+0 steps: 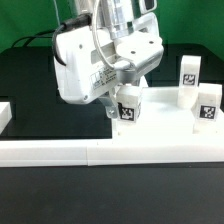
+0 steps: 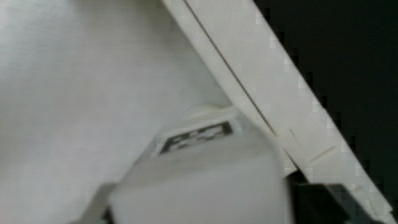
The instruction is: Assemble square table
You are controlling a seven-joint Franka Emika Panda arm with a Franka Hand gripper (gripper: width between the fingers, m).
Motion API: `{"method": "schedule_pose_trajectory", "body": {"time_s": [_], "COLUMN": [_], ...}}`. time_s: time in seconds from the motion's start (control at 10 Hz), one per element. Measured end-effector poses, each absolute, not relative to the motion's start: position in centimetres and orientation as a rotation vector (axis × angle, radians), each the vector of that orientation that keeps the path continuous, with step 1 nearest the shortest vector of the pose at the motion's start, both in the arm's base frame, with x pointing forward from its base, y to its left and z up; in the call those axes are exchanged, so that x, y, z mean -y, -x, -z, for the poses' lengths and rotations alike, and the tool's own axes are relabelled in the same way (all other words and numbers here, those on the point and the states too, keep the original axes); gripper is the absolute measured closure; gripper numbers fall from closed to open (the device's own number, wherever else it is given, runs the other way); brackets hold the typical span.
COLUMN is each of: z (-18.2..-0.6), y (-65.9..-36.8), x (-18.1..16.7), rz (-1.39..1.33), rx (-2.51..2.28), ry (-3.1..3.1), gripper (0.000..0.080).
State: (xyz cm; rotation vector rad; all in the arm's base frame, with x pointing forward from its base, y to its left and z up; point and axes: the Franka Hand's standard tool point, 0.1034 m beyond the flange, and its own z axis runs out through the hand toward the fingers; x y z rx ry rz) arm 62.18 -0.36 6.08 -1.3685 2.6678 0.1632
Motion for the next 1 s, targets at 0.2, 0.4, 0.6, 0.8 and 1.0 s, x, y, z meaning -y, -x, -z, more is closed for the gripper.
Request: {"method": "schedule_pose_trajectory", "body": {"time_s": [0.2, 0.4, 0.6, 0.8, 1.0], "z": [-7.5, -11.3, -14.9, -13.7, -13.7], "y": [-62.3, -61.9, -62.6, -62.4, -62.4], "x": [-0.8, -2.2, -2.9, -2.8, -2.8], "rz": [-0.16, -0.165, -0.211, -0.194, -0.194], "rx": [-2.641, -2.587, -2.553, -2.556, -2.554], "ry": [1.381, 1.393, 1.402, 1.413, 1.417], "gripper": [0.0284, 0.0158, 0.0151, 0.0151, 0.0151]}}
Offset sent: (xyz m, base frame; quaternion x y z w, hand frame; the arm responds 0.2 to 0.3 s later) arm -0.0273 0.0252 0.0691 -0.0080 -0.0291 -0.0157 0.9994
